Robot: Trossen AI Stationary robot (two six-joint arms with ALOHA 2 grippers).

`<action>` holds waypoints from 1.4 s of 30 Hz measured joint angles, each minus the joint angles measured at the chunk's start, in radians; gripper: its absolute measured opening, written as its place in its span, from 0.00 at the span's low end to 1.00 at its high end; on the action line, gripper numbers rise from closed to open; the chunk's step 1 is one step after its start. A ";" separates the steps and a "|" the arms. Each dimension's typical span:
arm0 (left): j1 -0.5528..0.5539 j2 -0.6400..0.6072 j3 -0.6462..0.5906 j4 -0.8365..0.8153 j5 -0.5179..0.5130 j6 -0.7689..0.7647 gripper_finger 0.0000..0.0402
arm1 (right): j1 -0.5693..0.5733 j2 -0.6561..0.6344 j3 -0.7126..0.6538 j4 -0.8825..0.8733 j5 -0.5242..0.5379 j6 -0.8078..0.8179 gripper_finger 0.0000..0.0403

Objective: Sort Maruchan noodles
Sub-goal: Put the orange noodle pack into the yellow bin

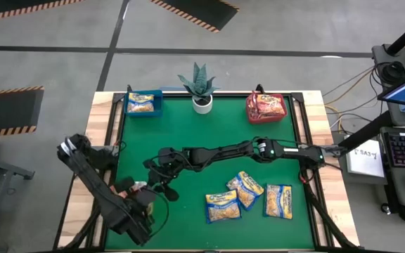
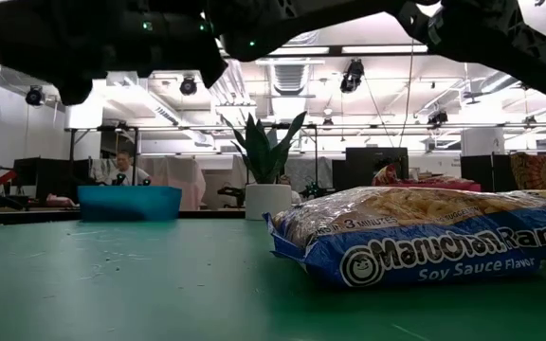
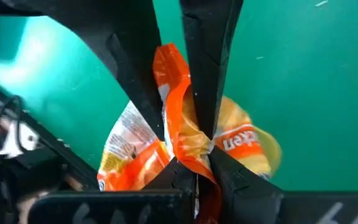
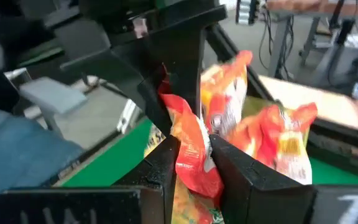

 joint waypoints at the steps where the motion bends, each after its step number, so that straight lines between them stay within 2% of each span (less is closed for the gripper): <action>1: 0.002 0.019 -0.001 -0.008 0.007 0.013 0.00 | 0.000 -0.001 0.000 -0.015 0.005 -0.007 0.20; 7: -0.008 0.110 -0.004 -0.005 0.047 0.090 0.00 | 0.000 -0.017 0.000 -0.051 0.007 0.015 0.18; 13: -0.021 0.099 -0.010 -0.035 0.167 0.115 0.00 | -0.007 -0.066 0.003 -0.103 0.002 0.045 0.19; 17: -0.033 0.079 -0.048 0.073 0.131 0.101 0.00 | -0.010 -0.074 0.000 -0.155 0.004 0.044 0.18; 22: -0.029 0.078 -0.136 0.157 0.140 0.073 0.00 | -0.009 -0.082 0.000 -0.187 0.003 0.044 0.17; 25: -0.026 0.075 -0.146 0.150 0.152 0.055 0.00 | -0.009 -0.082 0.000 -0.227 0.004 0.039 0.17; 30: -0.026 0.062 -0.143 0.140 0.113 0.048 0.02 | -0.009 -0.082 0.000 -0.230 0.004 0.036 0.17; 35: -0.024 0.060 -0.204 0.203 0.104 0.044 0.03 | -0.010 -0.082 0.000 -0.237 0.008 0.035 0.17; 42: -0.022 0.017 -0.201 0.154 0.088 0.031 0.04 | -0.012 -0.091 0.000 -0.274 0.007 0.034 0.18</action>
